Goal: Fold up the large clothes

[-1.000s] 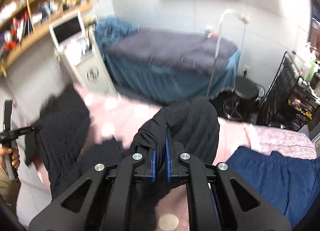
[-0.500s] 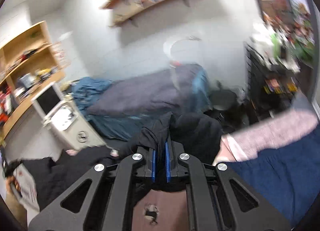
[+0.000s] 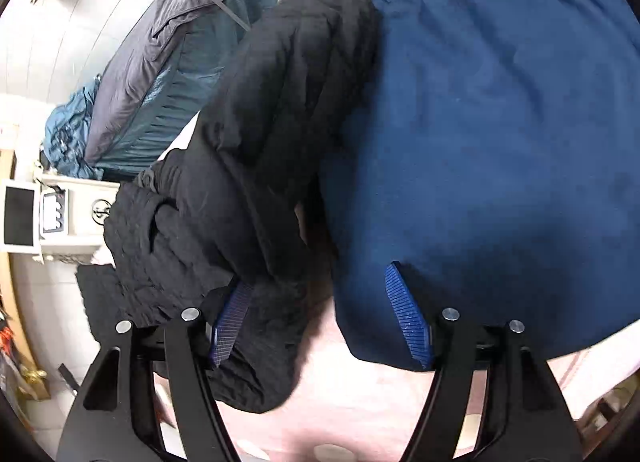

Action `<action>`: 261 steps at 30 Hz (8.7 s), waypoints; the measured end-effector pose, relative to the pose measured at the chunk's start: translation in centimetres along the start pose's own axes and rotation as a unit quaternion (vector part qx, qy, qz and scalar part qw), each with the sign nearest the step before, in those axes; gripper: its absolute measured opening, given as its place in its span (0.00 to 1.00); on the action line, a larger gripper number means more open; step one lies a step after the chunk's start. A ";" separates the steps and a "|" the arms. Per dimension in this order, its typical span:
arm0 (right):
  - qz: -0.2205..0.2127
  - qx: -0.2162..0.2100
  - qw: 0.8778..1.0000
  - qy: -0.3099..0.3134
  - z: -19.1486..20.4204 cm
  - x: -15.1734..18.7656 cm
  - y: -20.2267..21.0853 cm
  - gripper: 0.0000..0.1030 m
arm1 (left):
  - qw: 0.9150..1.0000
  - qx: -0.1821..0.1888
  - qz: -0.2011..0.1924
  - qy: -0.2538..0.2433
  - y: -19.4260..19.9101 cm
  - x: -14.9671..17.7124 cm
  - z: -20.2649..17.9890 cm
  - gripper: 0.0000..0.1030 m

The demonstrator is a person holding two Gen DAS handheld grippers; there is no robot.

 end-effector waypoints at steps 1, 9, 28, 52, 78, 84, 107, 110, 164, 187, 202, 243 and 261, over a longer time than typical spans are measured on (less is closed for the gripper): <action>-0.008 0.009 1.000 0.015 0.7 -0.1 0.6 0.66 | 1.000 0.001 0.000 0.006 0.1 0.6 0.3 0.92; -0.067 0.086 0.961 0.253 10.6 4.7 1.3 0.66 | 0.997 0.057 -0.009 -0.052 2.3 4.8 -5.0 0.93; 0.074 0.054 0.937 0.337 29.9 9.2 -19.8 0.65 | 0.992 0.019 0.043 -0.119 0.9 12.7 -8.3 0.93; -0.081 0.028 0.945 0.315 17.1 7.6 -0.9 0.05 | 0.978 -0.011 -0.035 -0.206 0.5 3.9 -29.6 0.93; -0.069 -0.004 0.944 0.322 17.6 7.8 1.4 0.05 | 0.991 0.073 -0.021 -0.114 2.4 5.5 -18.4 0.93; -0.069 -0.003 0.953 0.296 17.1 7.7 1.9 0.05 | 0.972 0.017 -0.075 -0.222 1.2 5.8 -30.9 0.92; -0.085 0.015 0.951 0.298 15.1 4.6 5.7 0.05 | 0.997 -0.007 0.005 -0.074 2.9 3.9 -8.6 0.08; -0.085 0.019 0.954 0.288 12.3 5.4 8.8 0.05 | 0.998 -0.009 0.021 -0.065 3.9 6.1 -5.6 0.08; 0.177 -0.025 0.973 0.146 -7.2 18.1 -5.7 0.30 | 0.953 0.162 0.238 -0.092 -7.6 24.4 -0.7 0.66; 0.191 0.137 0.936 0.261 -7.3 20.2 -0.5 0.54 | 0.971 0.032 0.199 -0.131 -5.0 22.6 3.4 0.73; -0.019 0.221 0.863 0.454 9.4 9.1 -1.1 0.59 | 0.986 0.120 0.094 -0.064 -0.3 12.2 -4.1 0.75; -0.123 -0.155 0.951 -0.239 -22.4 1.0 9.4 0.09 | 0.959 0.137 0.052 -0.244 3.3 16.6 -18.0 0.75; -0.242 0.083 0.962 0.094 -10.8 -2.5 15.6 0.21 | 0.961 0.128 0.048 -0.239 3.9 15.9 -17.5 0.75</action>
Point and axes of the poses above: each gripper's, at about its wrist camera, not at the fingertips, and y roughly against the way its jaws point, z to its left, x to its underside, the point moved 1 cm from there along -y, roughly the way its jaws point, and after that the axes turned 6 degrees about -x, right-handed, at the moved point
